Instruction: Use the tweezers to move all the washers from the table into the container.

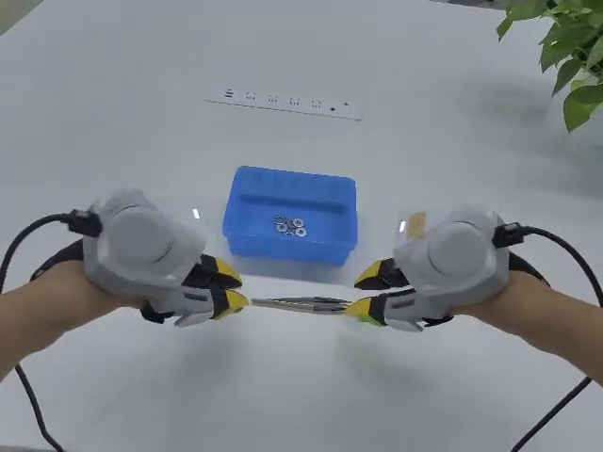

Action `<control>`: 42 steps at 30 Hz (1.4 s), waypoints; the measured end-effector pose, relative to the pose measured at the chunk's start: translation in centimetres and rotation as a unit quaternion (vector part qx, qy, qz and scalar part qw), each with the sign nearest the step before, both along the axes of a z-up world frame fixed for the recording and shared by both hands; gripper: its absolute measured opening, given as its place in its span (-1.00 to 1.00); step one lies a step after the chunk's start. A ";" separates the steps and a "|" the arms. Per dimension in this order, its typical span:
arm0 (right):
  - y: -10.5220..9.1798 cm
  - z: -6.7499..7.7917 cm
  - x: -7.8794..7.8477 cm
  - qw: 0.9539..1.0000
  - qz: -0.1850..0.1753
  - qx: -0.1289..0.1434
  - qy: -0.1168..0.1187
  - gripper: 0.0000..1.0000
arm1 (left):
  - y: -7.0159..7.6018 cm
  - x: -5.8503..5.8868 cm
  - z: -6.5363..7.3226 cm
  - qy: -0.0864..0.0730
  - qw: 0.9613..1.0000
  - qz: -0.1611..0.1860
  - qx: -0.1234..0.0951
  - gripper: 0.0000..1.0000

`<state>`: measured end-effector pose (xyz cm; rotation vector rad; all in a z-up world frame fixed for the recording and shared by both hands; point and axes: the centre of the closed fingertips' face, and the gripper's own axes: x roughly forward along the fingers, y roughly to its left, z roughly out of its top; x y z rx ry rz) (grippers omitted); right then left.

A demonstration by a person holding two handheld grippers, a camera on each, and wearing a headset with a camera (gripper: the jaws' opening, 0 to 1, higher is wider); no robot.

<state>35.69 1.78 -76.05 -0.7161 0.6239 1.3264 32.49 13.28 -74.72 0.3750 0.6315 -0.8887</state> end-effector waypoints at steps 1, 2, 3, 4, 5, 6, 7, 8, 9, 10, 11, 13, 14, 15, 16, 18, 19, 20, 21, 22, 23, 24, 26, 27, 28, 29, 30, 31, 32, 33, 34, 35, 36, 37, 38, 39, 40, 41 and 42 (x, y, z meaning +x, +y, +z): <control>-0.2 0.4 0.1 1.000 -0.005 0.005 -0.005 -0.51 | 0.1 -0.1 0.5 -0.008 1.000 0.005 -0.009 -0.59; -0.3 1.0 0.2 1.000 -0.007 0.015 -0.014 -0.43 | 0.2 -0.4 1.3 -0.020 1.000 0.005 -0.022 -0.53; -0.4 1.5 0.3 1.000 -0.008 0.020 -0.020 -0.36 | 0.3 -0.5 1.7 -0.026 0.999 0.007 -0.030 -0.49; -0.5 2.2 0.3 0.999 -0.009 0.028 -0.023 -0.32 | 0.4 -0.7 2.1 -0.030 0.999 0.007 -0.036 -0.45; -0.6 2.7 0.3 0.999 -0.008 0.035 -0.027 -0.28 | 0.4 -1.0 2.8 -0.038 0.998 0.003 -0.043 -0.41; -0.6 3.2 0.4 0.999 -0.008 0.042 -0.031 -0.26 | 0.5 -1.2 3.3 -0.046 0.998 0.003 -0.045 -0.38; -0.8 3.8 0.4 0.998 -0.008 0.048 -0.037 -0.23 | 0.6 -1.4 3.9 -0.050 0.998 0.005 -0.048 -0.34; -0.8 4.2 0.3 0.998 -0.009 0.051 -0.040 -0.15 | 0.7 -1.5 4.3 -0.055 0.997 0.007 -0.053 -0.25; -0.9 4.6 0.3 0.998 -0.009 0.053 -0.044 -0.09 | 0.7 -1.6 4.9 -0.060 0.996 0.009 -0.060 -0.17; -1.0 5.2 0.2 0.997 -0.009 0.059 -0.050 -0.04 | 0.7 -1.8 5.2 -0.061 0.996 0.009 -0.065 -0.07; -1.0 5.6 0.1 0.997 -0.009 0.063 -0.054 0.01 | 0.6 -2.0 5.7 -0.064 0.995 0.011 -0.070 0.08; -1.2 6.3 -0.2 0.996 -0.010 0.068 -0.055 0.12 | 0.5 -2.2 6.2 -0.067 0.995 0.015 -0.074 0.33; -1.3 6.6 -0.2 0.996 -0.011 0.072 -0.058 0.18 | 0.5 -2.2 6.5 -0.070 0.995 0.019 -0.075 0.52; -1.3 7.0 -0.3 0.995 -0.013 0.076 -0.061 0.21 | 0.5 -2.2 6.9 -0.073 0.994 0.026 -0.076 0.67; -1.4 7.4 -0.5 0.995 -0.015 0.079 -0.061 0.25 | 0.5 -2.3 7.2 -0.075 0.994 0.029 -0.077 0.79; -1.3 8.2 -0.9 0.994 -0.018 0.092 -0.058 0.34 | 0.6 -2.3 7.8 -0.077 0.993 0.038 -0.079 1.00; -1.3 8.6 -1.3 0.993 -0.018 0.100 -0.052 0.41 | 0.7 -2.4 8.0 -0.077 0.993 0.039 -0.078 0.97; -1.2 8.8 -1.5 0.993 -0.020 0.106 -0.047 0.46 | 0.7 -2.4 8.3 -0.081 0.993 0.039 -0.076 0.99; -1.2 9.0 -1.7 0.992 -0.024 0.113 -0.039 0.52 | 0.8 -2.5 8.6 -0.083 0.993 0.040 -0.075 0.99; -1.3 9.2 -1.9 0.992 -0.025 0.117 -0.038 0.61 | 0.9 -2.4 8.9 -0.086 0.993 0.041 -0.075 0.99; -1.3 9.3 -2.0 0.992 -0.024 0.120 -0.038 0.67 | 0.9 -2.5 9.1 -0.088 0.992 0.040 -0.075 0.99; -1.5 9.4 -2.2 0.992 -0.021 0.122 -0.037 0.72 | 0.9 -2.4 9.3 -0.091 0.992 0.040 -0.075 0.99; -1.7 9.4 -2.5 0.992 -0.018 0.120 -0.033 0.79 | 0.9 -2.4 9.7 -0.095 0.992 0.039 -0.077 0.99; -1.7 9.3 -2.6 0.992 -0.018 0.119 -0.029 0.87 | 0.9 -2.4 9.9 -0.096 0.992 0.038 -0.078 0.99; -1.9 9.3 -2.8 0.992 -0.017 0.121 -0.026 0.94 | 0.9 -2.4 10.0 -0.097 0.991 0.038 -0.078 0.99; -1.9 9.3 -2.9 0.992 -0.017 0.121 -0.024 0.99 | 0.9 -2.3 10.2 -0.099 0.991 0.039 -0.077 0.99; -2.0 9.4 -3.1 0.992 -0.016 0.122 -0.021 1.00 | 0.9 -2.3 10.3 -0.100 0.991 0.039 -0.075 0.99; -2.0 9.4 -3.2 0.992 -0.016 0.123 -0.020 1.00 | 0.8 -2.3 10.4 -0.102 0.991 0.038 -0.073 0.99; -2.1 9.4 -3.2 0.992 -0.017 0.124 -0.019 1.00 | 0.8 -2.3 10.6 -0.104 0.991 0.037 -0.072 0.99; -2.1 9.5 -3.3 0.992 -0.018 0.125 -0.018 1.00 | 0.7 -2.4 10.8 -0.106 0.991 0.035 -0.073 0.99; -2.1 9.4 -3.3 0.992 -0.019 0.124 -0.017 1.00 | 0.7 -2.4 11.0 -0.108 0.991 0.035 -0.073 0.99; -2.2 9.4 -3.3 0.992 -0.019 0.123 -0.017 1.00 | 0.6 -2.4 11.1 -0.109 0.991 0.034 -0.072 0.99; -2.3 9.3 -3.3 0.992 -0.020 0.121 -0.018 1.00 | 0.6 -2.5 11.2 -0.110 0.991 0.032 -0.072 0.99; -2.3 9.3 -3.3 0.992 -0.020 0.121 -0.019 1.00 | 0.6 -2.6 11.2 -0.110 0.991 0.031 -0.071 0.99; -2.3 9.3 -3.3 0.992 -0.020 0.120 -0.019 1.00 | 0.6 -2.7 11.3 -0.111 0.991 0.030 -0.069 0.99; -2.4 9.3 -3.4 0.992 -0.020 0.119 -0.017 1.00 | 0.6 -2.7 11.3 -0.111 0.991 0.030 -0.068 0.99; -2.4 9.3 -3.4 0.992 -0.022 0.119 -0.018 1.00 | 0.6 -2.8 11.2 -0.111 0.991 0.029 -0.068 0.99; -2.4 9.4 -3.4 0.992 -0.022 0.120 -0.019 1.00 | 0.6 -2.8 11.2 -0.110 0.991 0.030 -0.069 0.99; -2.4 9.4 -3.4 0.992 -0.022 0.120 -0.018 1.00 | 0.7 -2.8 11.1 -0.107 0.991 0.033 -0.073 0.99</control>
